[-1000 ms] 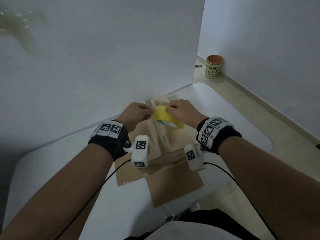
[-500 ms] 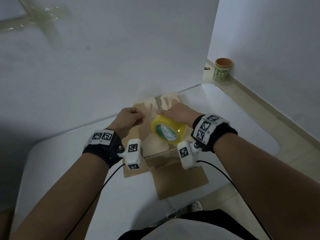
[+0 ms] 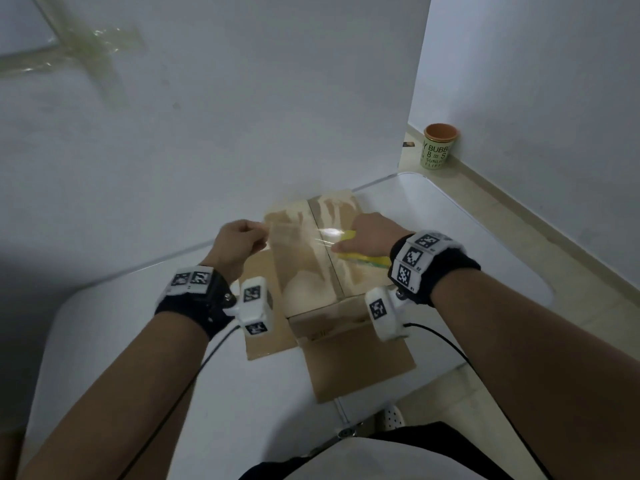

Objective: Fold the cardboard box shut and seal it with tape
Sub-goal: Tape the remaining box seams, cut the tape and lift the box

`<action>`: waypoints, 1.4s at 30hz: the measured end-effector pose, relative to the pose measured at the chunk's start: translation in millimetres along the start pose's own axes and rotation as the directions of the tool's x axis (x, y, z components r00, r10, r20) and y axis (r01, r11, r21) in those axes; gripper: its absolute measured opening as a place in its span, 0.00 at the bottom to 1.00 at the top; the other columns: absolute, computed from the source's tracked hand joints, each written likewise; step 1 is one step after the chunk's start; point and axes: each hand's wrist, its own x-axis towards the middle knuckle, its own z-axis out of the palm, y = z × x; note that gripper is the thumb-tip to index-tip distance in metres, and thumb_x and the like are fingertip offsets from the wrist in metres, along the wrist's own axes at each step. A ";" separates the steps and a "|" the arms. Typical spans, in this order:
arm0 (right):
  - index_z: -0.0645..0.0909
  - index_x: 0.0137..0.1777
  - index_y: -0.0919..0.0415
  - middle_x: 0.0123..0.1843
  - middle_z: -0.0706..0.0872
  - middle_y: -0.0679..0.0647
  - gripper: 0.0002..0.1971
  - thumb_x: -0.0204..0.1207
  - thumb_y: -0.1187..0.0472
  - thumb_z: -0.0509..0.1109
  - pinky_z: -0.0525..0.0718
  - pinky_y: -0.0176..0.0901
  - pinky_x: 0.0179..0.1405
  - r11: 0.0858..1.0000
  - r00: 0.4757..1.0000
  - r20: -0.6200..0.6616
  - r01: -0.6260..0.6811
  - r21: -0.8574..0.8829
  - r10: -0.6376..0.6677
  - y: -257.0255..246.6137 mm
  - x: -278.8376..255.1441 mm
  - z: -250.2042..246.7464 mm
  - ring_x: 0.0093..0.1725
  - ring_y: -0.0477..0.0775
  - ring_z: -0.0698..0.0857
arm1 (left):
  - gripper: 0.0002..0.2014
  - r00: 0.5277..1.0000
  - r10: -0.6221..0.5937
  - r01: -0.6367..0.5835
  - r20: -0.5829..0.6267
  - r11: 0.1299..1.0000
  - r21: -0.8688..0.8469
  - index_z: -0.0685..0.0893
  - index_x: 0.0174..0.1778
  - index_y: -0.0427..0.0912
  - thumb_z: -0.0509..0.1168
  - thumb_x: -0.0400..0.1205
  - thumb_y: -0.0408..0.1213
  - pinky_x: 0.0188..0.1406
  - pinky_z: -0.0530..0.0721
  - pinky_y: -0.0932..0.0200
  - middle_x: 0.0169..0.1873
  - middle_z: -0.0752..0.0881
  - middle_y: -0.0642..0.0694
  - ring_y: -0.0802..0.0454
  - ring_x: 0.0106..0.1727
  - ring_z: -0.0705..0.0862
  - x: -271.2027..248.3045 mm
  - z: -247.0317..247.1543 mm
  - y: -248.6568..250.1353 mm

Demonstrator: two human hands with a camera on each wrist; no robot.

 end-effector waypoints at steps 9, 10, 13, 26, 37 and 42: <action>0.85 0.52 0.61 0.48 0.86 0.54 0.21 0.73 0.43 0.73 0.80 0.47 0.52 0.798 0.973 0.228 -0.119 0.591 -0.024 0.3 -6.8 -9.8 0.49 0.56 0.84 | 0.06 0.993 -0.106 0.104 -0.043 0.994 -0.041 0.82 0.39 0.37 0.65 0.83 0.28 0.46 0.82 0.62 0.35 0.82 0.42 0.52 0.38 0.80 2.3 -30.9 -15.1; 0.83 0.42 0.60 0.39 0.83 0.52 0.19 0.73 0.42 0.73 0.77 0.43 0.44 0.848 0.977 0.212 -0.093 0.521 -0.024 -0.1 -9.2 -9.8 0.40 0.52 0.81 | 0.06 0.993 -0.112 0.111 -0.033 0.993 -0.044 0.82 0.39 0.36 0.65 0.83 0.27 0.46 0.82 0.62 0.35 0.81 0.42 0.52 0.38 0.80 -1.3 -31.8 -20.4; 0.79 0.41 0.61 0.40 0.80 0.53 0.24 0.73 0.37 0.70 0.71 0.41 0.38 0.991 0.991 0.128 -0.042 0.127 0.026 -6.4 -13.6 -1.1 0.42 0.55 0.79 | 0.03 0.995 -0.093 0.094 0.033 0.995 -0.020 0.83 0.43 0.34 0.65 0.82 0.27 0.43 0.83 0.65 0.35 0.81 0.43 0.53 0.37 0.80 -17.0 -24.7 -31.4; 0.71 0.74 0.60 0.77 0.70 0.56 0.24 0.84 0.48 0.61 0.68 0.49 0.69 0.981 0.925 0.340 -0.192 0.035 0.169 -15.5 -42.6 -1.2 0.72 0.58 0.73 | 0.02 0.957 -0.290 0.278 -0.016 0.931 -0.237 0.80 0.45 0.36 0.65 0.83 0.28 0.49 0.82 0.60 0.35 0.82 0.44 0.53 0.38 0.81 -58.6 -42.3 -87.7; 0.81 0.62 0.65 0.58 0.86 0.59 0.21 0.76 0.51 0.72 0.81 0.46 0.48 0.947 0.969 0.158 -0.138 -0.290 0.189 -25.7 -40.6 26.0 0.56 0.59 0.86 | 0.08 0.906 -0.416 0.422 0.078 0.877 -0.228 0.81 0.39 0.38 0.67 0.79 0.21 0.40 0.84 0.66 0.38 0.83 0.43 0.53 0.39 0.82 -79.5 -26.3 -117.7; 0.86 0.54 0.65 0.47 0.88 0.56 0.16 0.78 0.51 0.69 0.76 0.39 0.29 0.907 0.974 0.146 -0.099 -0.410 0.172 -26.0 -37.9 43.2 0.39 0.55 0.83 | 0.09 0.901 -0.430 0.433 0.064 0.876 -0.212 0.81 0.39 0.40 0.67 0.79 0.21 0.44 0.81 0.64 0.39 0.84 0.45 0.54 0.40 0.82 -83.9 -25.0 -122.9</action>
